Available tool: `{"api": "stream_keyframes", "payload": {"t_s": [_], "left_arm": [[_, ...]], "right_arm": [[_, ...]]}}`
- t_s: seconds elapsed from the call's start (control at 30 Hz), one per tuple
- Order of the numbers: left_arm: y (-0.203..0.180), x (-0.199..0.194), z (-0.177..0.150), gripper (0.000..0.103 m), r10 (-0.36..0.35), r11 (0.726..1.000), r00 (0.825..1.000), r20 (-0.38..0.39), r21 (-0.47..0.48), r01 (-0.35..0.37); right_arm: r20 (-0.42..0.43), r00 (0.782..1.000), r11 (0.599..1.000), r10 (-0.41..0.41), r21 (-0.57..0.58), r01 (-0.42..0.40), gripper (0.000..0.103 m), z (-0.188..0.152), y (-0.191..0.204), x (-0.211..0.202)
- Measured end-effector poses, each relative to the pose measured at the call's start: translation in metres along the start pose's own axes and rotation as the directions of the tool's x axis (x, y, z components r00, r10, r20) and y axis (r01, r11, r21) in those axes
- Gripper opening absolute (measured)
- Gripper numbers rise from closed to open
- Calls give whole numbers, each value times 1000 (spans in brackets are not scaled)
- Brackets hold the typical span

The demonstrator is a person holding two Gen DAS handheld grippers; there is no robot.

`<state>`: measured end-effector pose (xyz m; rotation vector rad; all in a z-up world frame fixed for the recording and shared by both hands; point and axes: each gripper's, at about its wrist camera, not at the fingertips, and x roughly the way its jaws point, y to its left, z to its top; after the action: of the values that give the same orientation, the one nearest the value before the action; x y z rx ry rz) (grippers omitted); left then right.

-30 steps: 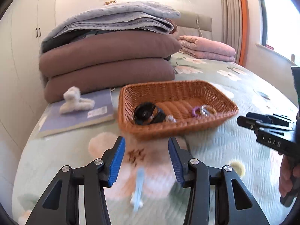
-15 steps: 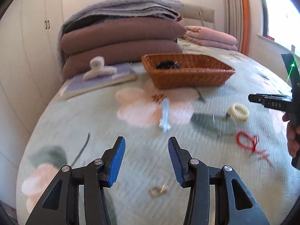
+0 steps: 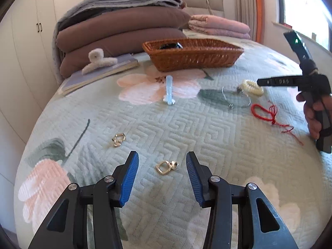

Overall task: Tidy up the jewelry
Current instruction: 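Grasp the white coil hair tie with the right gripper while the left grasps the gold charm, then carry the white coil with the right gripper while the left carries the gold charm to the basket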

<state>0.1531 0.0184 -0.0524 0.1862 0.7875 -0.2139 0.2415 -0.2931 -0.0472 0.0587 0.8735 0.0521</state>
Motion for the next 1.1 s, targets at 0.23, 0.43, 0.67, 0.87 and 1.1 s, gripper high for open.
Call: {"api": "stream_keyframes", "payload": {"t_s": [0.23,0.43,0.67,0.87,1.1], "left_arm": [[1,11,-3,49,16,1000,999,-51,-5,-16],[2,17,-1,49,21,1000,997,-73,-11,-21],[2,19,0,32,10,1000,997,-74,-9,-11],[1,20,0,21,-10,1000,997,-74,-3,9],[2,11,2,20,-26,1000,999,-38,-11,25]], "right_arm": [[-22,1000,1000,2,-21,-2,37,-1,7,7],[-31,1000,999,-6,-34,5,37,-2,11,8],[-39,999,999,-4,-49,2,15,-4,18,7],[-37,999,999,-1,-48,0,12,-5,18,6],[-27,1000,999,14,-47,-16,12,-4,18,3]]}}
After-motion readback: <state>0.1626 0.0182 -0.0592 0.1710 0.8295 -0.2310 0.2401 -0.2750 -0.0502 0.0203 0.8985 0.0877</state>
